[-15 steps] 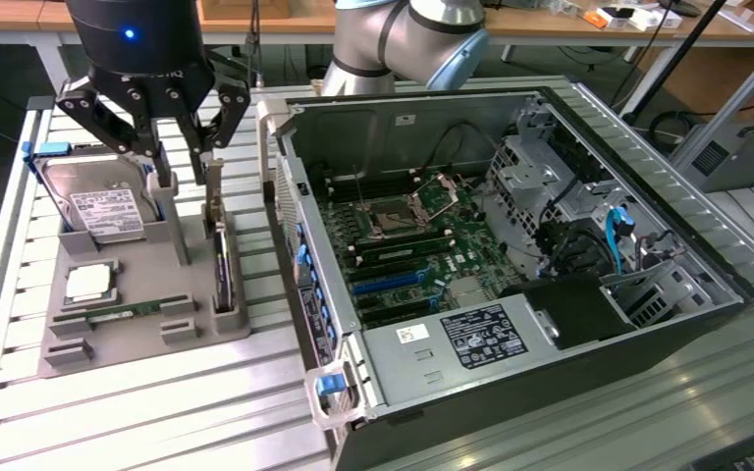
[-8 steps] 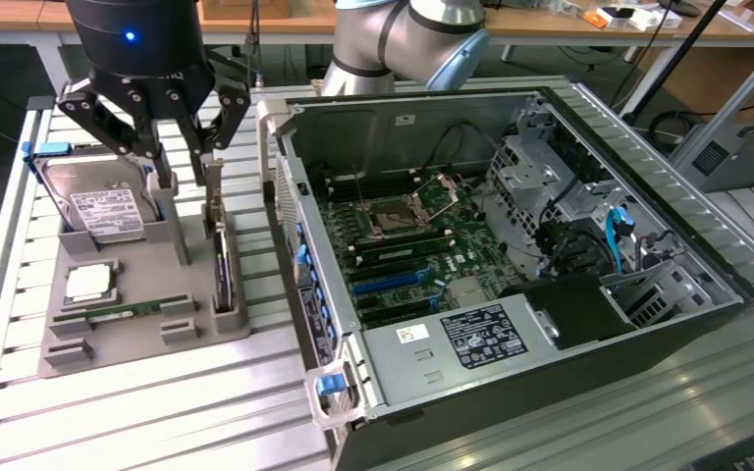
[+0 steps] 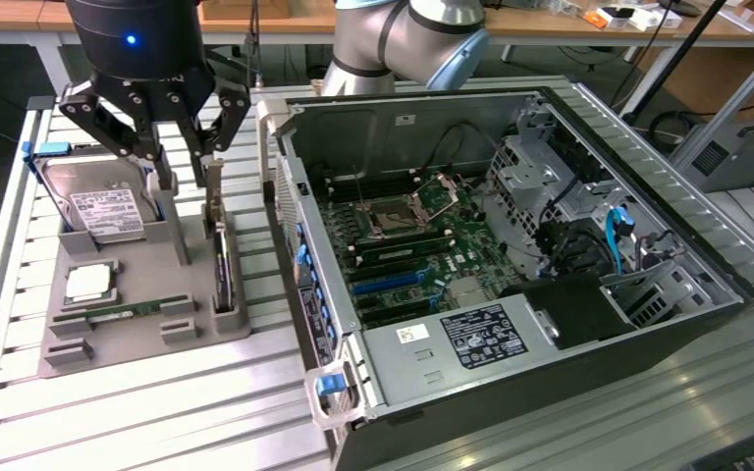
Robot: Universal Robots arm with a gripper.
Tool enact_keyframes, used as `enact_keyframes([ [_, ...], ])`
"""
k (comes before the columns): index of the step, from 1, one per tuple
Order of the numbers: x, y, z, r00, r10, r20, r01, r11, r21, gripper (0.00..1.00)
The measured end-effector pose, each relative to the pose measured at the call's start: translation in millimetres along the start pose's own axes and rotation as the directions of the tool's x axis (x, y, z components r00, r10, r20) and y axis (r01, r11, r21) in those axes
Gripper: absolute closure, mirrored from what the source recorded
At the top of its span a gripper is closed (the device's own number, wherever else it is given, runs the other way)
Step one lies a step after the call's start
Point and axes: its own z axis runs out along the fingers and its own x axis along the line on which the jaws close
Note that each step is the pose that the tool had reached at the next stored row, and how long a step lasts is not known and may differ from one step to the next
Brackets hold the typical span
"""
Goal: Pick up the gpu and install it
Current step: 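Pick up the gpu and move the gpu toward the slot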
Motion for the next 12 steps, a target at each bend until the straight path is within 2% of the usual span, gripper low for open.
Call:
enact_keyframes([
  [12,0.1,-0.1,2.4,1.0,0.0,0.0,0.0,1.0,0.0,0.64],
])
